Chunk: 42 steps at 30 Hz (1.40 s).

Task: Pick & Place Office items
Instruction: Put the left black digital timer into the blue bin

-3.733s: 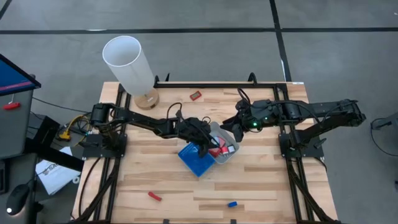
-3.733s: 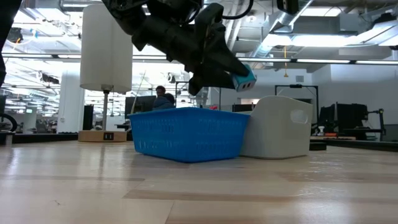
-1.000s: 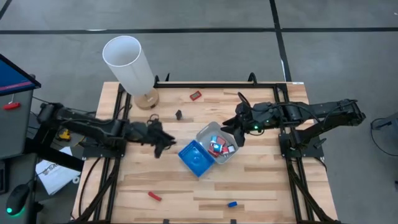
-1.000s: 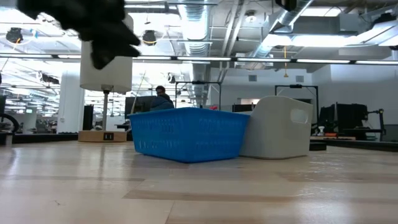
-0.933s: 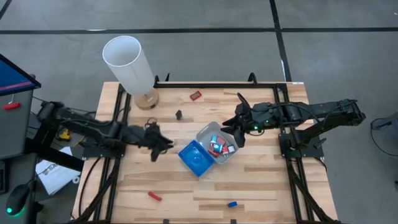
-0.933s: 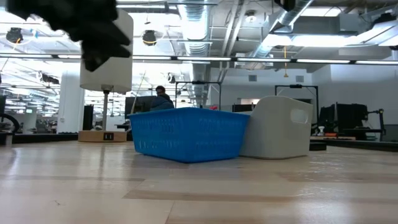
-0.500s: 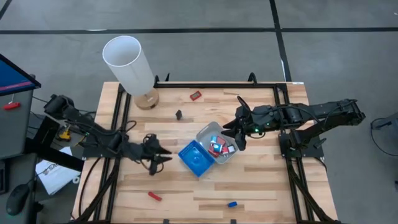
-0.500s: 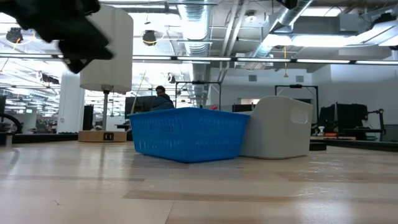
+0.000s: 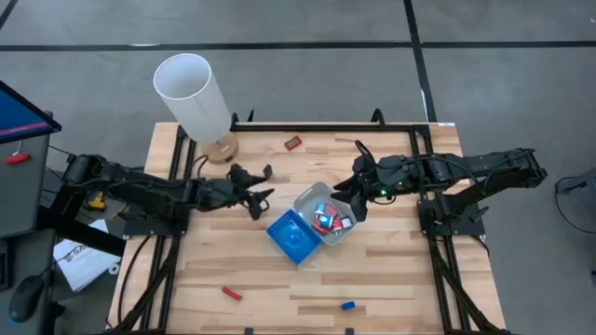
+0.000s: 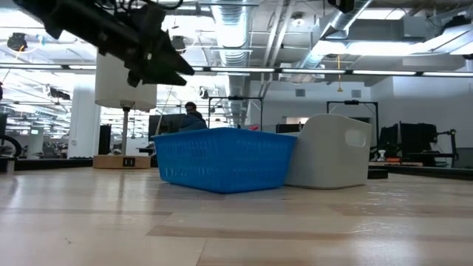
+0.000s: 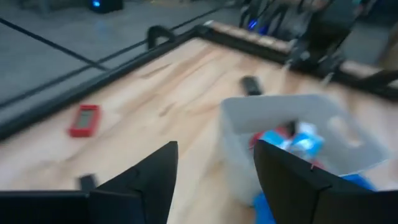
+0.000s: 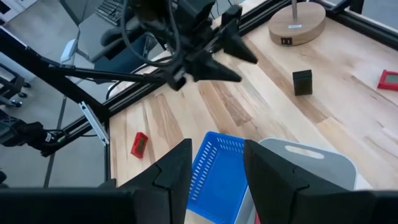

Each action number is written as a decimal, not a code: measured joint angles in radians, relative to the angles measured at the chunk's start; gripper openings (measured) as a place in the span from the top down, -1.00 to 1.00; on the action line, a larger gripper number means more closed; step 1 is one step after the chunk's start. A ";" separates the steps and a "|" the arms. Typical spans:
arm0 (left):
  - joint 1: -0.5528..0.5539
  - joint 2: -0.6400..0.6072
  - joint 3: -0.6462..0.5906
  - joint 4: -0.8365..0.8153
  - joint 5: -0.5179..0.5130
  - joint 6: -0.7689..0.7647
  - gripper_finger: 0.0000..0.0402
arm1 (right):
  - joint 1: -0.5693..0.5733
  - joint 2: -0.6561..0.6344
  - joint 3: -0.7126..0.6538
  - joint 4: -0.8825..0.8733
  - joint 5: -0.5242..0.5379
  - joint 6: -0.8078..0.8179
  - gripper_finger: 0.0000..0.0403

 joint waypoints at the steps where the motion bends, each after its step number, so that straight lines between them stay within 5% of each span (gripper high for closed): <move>1: 0.018 0.000 0.017 -0.042 0.000 0.009 -0.04 | 0.000 0.000 0.000 0.000 0.000 0.008 0.32; 7: 0.053 -0.001 0.071 -0.293 -0.014 -0.016 -0.19 | 0.013 0.000 0.000 -0.001 0.002 0.017 0.32; 11: 0.045 0.000 0.024 -0.330 -0.107 -0.235 -0.30 | 0.019 0.000 0.000 -0.009 0.007 0.017 0.32; 16: 0.049 0.025 0.008 -0.288 -0.220 -0.253 -0.28 | 0.018 0.000 0.000 -0.031 0.027 0.014 0.32; 29: 0.045 0.349 0.009 0.039 -0.269 -0.166 -0.14 | 0.031 0.000 0.000 -0.031 0.032 0.017 0.32; 36: 0.065 0.373 0.016 0.041 -0.340 -0.124 -0.18 | 0.057 0.000 0.000 -0.031 0.032 0.020 0.38; 42: 0.124 0.373 0.016 0.044 -0.300 -0.209 -0.18 | 0.057 0.000 0.000 -0.031 0.032 0.014 0.44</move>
